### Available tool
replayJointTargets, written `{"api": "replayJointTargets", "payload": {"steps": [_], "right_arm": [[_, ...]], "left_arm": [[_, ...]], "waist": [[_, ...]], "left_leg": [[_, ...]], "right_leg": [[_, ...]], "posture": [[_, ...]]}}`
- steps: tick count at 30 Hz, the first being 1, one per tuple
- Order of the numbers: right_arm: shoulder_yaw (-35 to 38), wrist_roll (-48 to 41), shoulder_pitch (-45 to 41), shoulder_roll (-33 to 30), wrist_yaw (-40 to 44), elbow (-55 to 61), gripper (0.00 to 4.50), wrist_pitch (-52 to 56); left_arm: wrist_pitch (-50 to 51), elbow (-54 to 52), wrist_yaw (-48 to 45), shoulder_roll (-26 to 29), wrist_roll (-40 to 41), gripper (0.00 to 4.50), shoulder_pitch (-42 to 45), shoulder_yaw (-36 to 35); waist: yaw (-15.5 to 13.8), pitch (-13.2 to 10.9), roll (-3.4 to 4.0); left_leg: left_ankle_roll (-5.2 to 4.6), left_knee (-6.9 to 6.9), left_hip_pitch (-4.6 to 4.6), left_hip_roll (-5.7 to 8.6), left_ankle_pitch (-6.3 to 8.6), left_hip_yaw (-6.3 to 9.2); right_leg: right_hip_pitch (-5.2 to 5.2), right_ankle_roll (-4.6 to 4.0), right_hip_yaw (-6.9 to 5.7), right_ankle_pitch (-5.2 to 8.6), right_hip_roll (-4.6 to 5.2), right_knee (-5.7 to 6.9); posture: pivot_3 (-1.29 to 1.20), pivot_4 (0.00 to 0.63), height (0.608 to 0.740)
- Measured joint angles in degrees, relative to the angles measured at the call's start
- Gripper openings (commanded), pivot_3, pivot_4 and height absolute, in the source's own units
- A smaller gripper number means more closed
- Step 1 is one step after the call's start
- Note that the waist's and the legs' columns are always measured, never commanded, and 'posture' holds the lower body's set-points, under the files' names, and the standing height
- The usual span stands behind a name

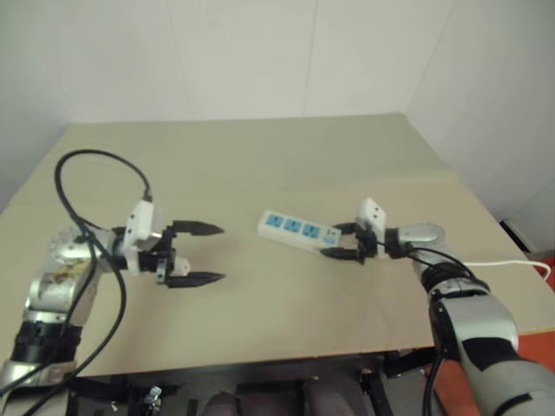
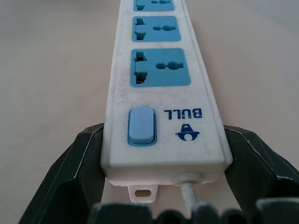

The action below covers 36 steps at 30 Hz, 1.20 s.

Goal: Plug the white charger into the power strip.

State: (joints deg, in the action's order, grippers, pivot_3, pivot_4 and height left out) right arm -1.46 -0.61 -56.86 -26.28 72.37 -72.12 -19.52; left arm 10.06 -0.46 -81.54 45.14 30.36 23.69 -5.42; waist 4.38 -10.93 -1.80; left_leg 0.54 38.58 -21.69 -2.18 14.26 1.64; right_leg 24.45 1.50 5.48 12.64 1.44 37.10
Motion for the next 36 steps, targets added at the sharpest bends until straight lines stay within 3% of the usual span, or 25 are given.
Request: {"api": "replayJointTargets", "payload": {"steps": [6, 14, 19, 22, 25, 36], "right_arm": [[-0.49, -0.46, 6.49, -1.63, 2.43, 11.69, 3.43, 0.14], [0.06, -2.50, 25.71, -3.02, -8.94, 52.80, 3.43, 29.32], [-0.56, -5.14, 35.88, -3.15, -12.36, 71.40, 3.43, 39.98], [-1.69, -5.28, 37.38, -3.09, -14.13, 74.87, 3.43, 41.86], [-2.29, -5.15, 37.38, -2.49, -16.35, 74.81, 4.43, 41.35], [0.00, -7.81, 42.13, 0.43, -20.94, 73.93, 4.47, 28.66]], "left_arm": [[-0.12, 0.25, -0.01, -0.48, -0.27, 4.50, 0.64, 0.62], [-0.10, 0.61, -1.02, -1.24, -0.45, 4.50, 0.64, 0.84], [-0.25, 2.05, -1.72, -2.42, -1.04, 4.50, 2.05, 2.27], [-0.86, 2.79, -1.93, -2.84, -1.30, 4.50, 3.10, 3.14], [-1.33, 3.06, -2.11, -2.92, -1.54, 4.50, 3.13, 3.65], [-1.34, 3.17, -1.85, -2.81, -1.76, 4.50, 2.53, 3.87]], "waist": [[-0.19, 0.00, 0.00], [-0.61, 0.01, 0.00], [-0.61, 0.02, -0.01], [-0.31, 0.02, -0.01], [-0.33, 0.02, -0.01], [-0.52, 0.02, -0.01]], "left_leg": [[0.00, 0.00, -0.01, 0.02, 0.00, 0.01], [0.00, 0.02, -0.04, 0.02, 0.00, 0.08], [0.00, 0.04, -0.04, 0.03, 0.00, 0.08], [0.00, 0.04, 0.00, 0.03, 0.00, 0.03], [0.00, 0.03, 0.01, -0.01, 0.00, 0.05], [0.00, 0.03, -0.08, 0.01, 0.00, 0.05]], "right_leg": [[-0.01, 0.01, 0.00, 0.00, 0.01, 0.00], [-0.03, 0.04, -0.04, 0.02, 0.00, 0.02], [-0.03, 0.49, -0.04, 0.29, 0.00, 0.01], [-0.03, 0.50, 0.01, 0.28, -0.01, 0.00], [-0.03, 0.49, -0.01, 0.29, -0.06, 0.00], [0.00, 0.51, -0.01, 0.29, -0.02, -0.05]], "posture": [[0.00, 0.150, 0.740], [0.00, 0.150, 0.740], [0.00, 0.150, 0.740], [0.00, 0.150, 0.740], [0.00, 0.150, 0.740], [0.00, 0.150, 0.740]]}}
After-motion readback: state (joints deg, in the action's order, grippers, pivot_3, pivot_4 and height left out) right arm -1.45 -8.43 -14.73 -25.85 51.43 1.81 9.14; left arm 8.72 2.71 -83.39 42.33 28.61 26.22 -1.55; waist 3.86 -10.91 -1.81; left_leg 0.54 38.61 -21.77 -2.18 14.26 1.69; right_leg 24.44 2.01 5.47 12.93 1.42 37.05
